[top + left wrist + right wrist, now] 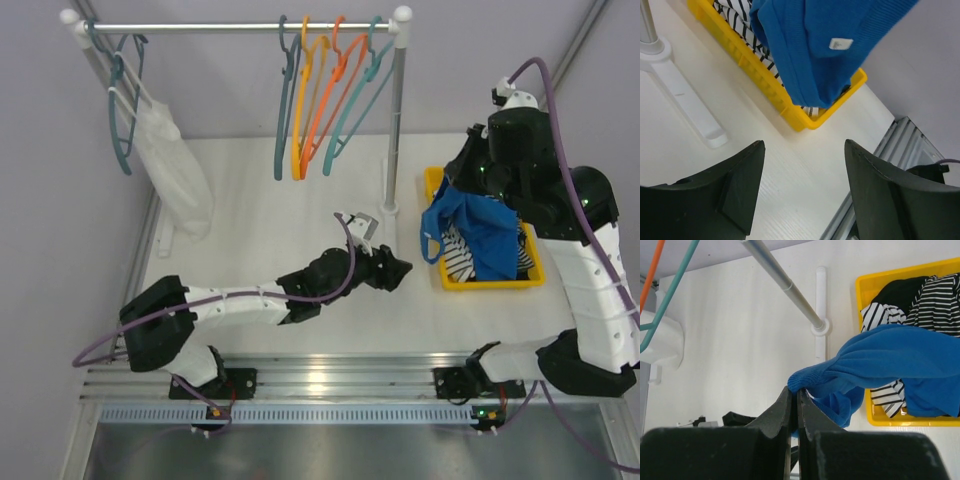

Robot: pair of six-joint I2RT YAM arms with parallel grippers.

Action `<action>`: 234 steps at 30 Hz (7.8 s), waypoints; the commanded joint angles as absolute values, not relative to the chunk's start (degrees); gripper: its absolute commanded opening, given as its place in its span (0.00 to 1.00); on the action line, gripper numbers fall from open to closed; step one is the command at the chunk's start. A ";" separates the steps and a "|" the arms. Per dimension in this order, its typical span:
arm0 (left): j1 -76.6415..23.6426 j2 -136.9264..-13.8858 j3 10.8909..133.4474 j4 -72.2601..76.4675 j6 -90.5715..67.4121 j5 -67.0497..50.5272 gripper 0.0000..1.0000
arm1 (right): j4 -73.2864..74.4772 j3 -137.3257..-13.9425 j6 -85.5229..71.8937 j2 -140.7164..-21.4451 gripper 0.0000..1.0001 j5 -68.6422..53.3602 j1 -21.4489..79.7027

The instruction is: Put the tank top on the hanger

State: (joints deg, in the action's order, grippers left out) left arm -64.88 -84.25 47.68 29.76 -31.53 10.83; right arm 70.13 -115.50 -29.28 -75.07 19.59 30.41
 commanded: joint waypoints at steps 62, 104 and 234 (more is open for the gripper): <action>-65.13 -71.63 103.27 -8.79 -2.99 20.39 0.00 | 42.01 -125.68 -13.27 -68.11 0.00 11.78 37.44; -59.25 -62.48 30.15 -4.22 -44.65 25.41 0.00 | 35.25 -55.64 -37.79 -76.20 0.30 9.58 45.96; -29.62 -79.72 110.05 -27.42 -1.05 22.94 0.00 | 38.41 -47.64 -36.91 -51.68 0.51 10.20 45.79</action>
State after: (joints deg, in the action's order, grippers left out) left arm -29.71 -82.50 111.68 -31.20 -1.34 21.74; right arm 39.75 -47.92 -37.52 -51.94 10.37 45.63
